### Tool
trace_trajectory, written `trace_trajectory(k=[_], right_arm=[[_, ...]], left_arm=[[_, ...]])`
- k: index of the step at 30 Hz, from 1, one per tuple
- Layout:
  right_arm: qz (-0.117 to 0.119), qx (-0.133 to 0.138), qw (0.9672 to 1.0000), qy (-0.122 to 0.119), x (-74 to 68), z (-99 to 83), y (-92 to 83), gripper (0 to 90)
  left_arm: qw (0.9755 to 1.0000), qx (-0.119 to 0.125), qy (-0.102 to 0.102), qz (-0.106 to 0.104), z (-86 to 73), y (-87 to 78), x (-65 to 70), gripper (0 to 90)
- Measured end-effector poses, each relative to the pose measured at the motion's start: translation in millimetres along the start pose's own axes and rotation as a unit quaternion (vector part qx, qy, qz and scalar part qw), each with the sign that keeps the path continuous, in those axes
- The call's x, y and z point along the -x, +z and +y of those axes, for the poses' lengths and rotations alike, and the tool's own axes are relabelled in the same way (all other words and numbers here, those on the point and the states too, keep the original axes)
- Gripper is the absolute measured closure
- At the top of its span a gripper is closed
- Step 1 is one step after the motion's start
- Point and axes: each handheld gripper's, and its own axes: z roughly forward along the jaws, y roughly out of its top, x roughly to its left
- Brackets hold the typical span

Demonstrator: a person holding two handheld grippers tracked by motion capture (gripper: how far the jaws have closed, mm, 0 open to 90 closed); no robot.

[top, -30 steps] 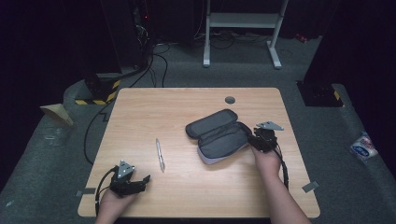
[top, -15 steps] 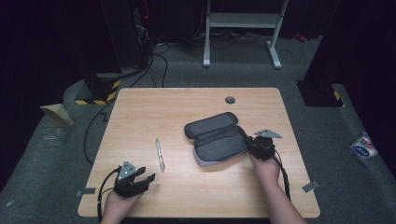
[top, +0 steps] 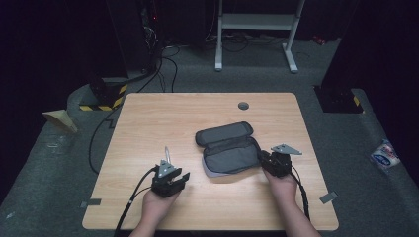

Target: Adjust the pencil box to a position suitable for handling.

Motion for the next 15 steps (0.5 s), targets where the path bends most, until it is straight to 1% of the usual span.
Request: trace_trajectory(k=[1, 2, 3, 4, 6, 7, 9, 12, 14, 15], right_arm=[[0.002, 0.001, 1.0000, 0.000, -1.0, -0.1, -0.6, 71.1], [0.004, 0.005, 1.0000, 0.000, -2.5, -0.5, -1.0, 70.7], [0.005, 0.008, 0.9999, -0.007, -3.9, -1.2, -0.5, 70.4], [0.008, 0.008, 0.9999, -0.010, -5.5, -1.9, 0.2, 70.1], [0.012, 0.008, 0.9999, -0.008, -7.3, -3.4, 0.0, 69.9], [0.015, 0.010, 0.9998, -0.005, -7.9, -4.2, -0.6, 69.8], [0.017, 0.013, 0.9997, -0.008, -9.2, -5.5, -1.1, 69.6], [0.023, 0.014, 0.9996, -0.006, -10.3, -6.4, -1.1, 69.4], [0.027, 0.015, 0.9995, -0.001, -12.6, -7.0, -0.8, 69.3], [0.028, 0.016, 0.9995, -0.006, -14.0, -7.2, -0.7, 69.3]], left_arm=[[1.0000, -0.004, 0.000, 0.006, 3.5, 4.7, 3.5, 54.8], [1.0000, -0.003, 0.002, 0.006, 6.1, 8.9, 6.4, 53.7], [0.9999, -0.003, 0.005, 0.011, 8.2, 12.8, 8.7, 54.1], [0.9999, -0.007, 0.005, 0.013, 9.7, 16.9, 10.6, 54.7], [0.9998, -0.011, -0.002, 0.015, 11.2, 22.5, 13.5, 56.6], [0.9998, -0.013, -0.001, 0.016, 12.0, 24.3, 14.7, 57.7], [0.9998, -0.014, 0.002, 0.015, 13.5, 27.4, 17.3, 59.2], [0.9998, -0.012, -0.002, 0.017, 15.9, 31.1, 17.9, 59.9], [0.9998, -0.012, -0.007, 0.017, 17.0, 32.4, 18.5, 60.4], [0.9997, -0.011, -0.003, 0.020, 17.7, 32.5, 18.4, 61.1]])
